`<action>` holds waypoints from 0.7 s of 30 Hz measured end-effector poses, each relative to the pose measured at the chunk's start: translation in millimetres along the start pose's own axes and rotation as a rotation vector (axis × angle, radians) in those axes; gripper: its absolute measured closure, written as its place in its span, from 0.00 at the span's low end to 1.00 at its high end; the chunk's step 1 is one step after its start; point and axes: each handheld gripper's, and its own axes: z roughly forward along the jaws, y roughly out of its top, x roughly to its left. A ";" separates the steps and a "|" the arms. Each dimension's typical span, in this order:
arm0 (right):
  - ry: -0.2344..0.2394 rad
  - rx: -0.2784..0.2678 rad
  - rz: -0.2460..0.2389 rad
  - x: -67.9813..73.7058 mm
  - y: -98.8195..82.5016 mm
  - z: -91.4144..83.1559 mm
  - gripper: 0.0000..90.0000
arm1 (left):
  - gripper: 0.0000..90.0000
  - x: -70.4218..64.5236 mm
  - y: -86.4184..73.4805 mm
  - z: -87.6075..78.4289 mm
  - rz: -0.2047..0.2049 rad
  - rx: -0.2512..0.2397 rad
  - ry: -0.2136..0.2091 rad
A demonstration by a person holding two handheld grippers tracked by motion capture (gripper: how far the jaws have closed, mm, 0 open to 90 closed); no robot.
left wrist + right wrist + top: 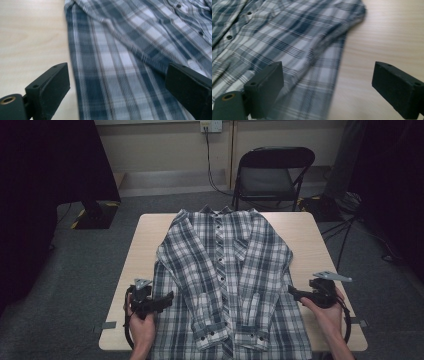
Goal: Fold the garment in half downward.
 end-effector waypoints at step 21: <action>0.057 0.170 -0.180 64.3 23.5 86.1 0.08 | 0.05 -26.5 17.5 67.0 0.204 0.129 0.079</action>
